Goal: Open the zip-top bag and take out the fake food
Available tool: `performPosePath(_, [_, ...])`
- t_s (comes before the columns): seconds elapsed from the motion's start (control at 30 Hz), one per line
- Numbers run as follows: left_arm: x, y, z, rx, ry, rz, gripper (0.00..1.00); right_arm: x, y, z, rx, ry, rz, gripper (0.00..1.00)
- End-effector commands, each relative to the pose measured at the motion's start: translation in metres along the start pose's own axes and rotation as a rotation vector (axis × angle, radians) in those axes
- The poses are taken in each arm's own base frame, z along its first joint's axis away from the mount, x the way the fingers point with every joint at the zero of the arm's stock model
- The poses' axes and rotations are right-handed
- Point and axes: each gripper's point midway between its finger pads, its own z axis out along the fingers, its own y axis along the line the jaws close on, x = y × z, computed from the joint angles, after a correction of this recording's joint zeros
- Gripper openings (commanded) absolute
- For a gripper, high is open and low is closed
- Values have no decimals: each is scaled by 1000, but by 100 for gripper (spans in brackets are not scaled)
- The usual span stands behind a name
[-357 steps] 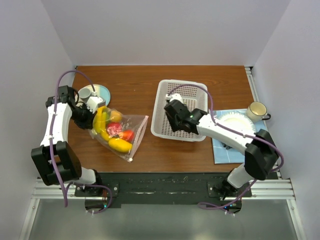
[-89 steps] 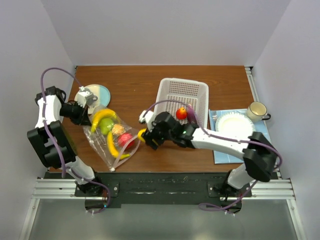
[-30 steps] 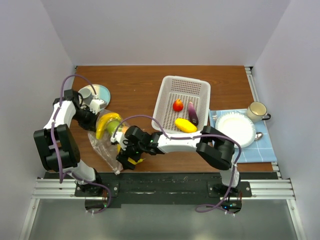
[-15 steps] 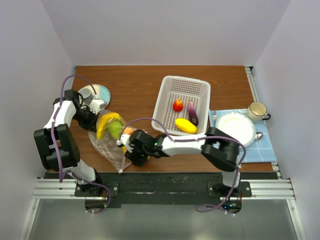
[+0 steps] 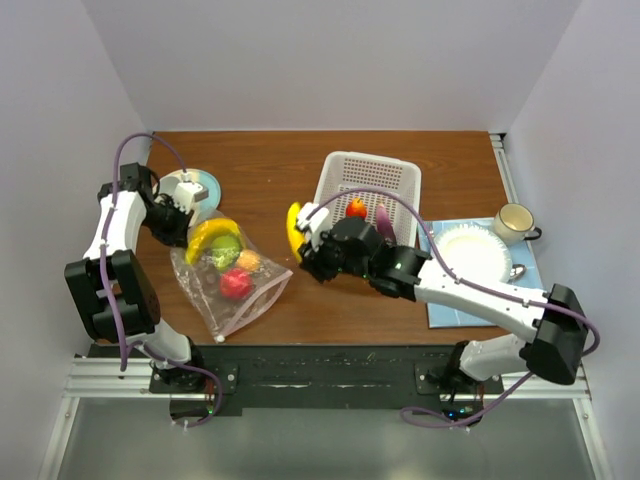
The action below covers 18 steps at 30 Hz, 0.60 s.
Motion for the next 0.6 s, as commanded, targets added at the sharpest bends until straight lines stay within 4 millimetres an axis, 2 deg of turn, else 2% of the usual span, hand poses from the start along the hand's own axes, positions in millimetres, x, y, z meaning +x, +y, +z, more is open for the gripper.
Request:
performPosePath(0.0, [-7, -8, -9, 22, -21, 11, 0, -10, -92, -4, 322, -15, 75, 18])
performPosePath(0.03, [-7, -9, -10, 26, -24, 16, 0, -11, -116, -4, 374, -23, 118, 18])
performPosePath(0.07, [-6, -11, -10, 32, -22, 14, 0, -16, -127, -3, 397, -35, 133, 19])
performPosePath(0.1, [-7, -13, -10, 39, -25, 12, 0, -7, -138, 6, 422, -6, 147, 21])
performPosePath(0.13, [-8, -15, -11, 44, -29, 15, 0, -5, -149, 10, 441, 0, 158, 33])
performPosePath(0.17, [-9, -16, -12, 47, -34, 17, 0, -12, -155, 13, 452, -8, 164, 45])
performPosePath(0.2, [-10, -18, -12, 52, -36, 16, 0, -9, -160, 18, 468, 7, 174, 58])
performPosePath(0.23, [-11, -18, -15, 45, -42, 20, 0, -1, -161, 26, 469, 39, 175, 85])
performPosePath(0.27, [-11, -19, -15, 45, -42, 20, 0, -2, -162, 28, 472, 41, 181, 99])
performPosePath(0.4, [-12, -22, -18, 47, -45, 27, 0, -1, -161, 26, 471, 36, 196, 99])
performPosePath(0.43, [-13, -23, -20, 47, -51, 27, 0, -5, -154, 26, 436, 22, 194, 99])
performPosePath(0.5, [-16, -24, -21, 57, -62, 28, 0, -13, -140, 18, 378, -2, 163, 99])
performPosePath(0.53, [-18, -24, -22, 58, -68, 27, 0, -19, -118, 18, 338, -16, 117, 99])
performPosePath(0.57, [-20, -24, -23, 59, -75, 27, 0, -24, -104, 13, 327, -29, 70, 99])
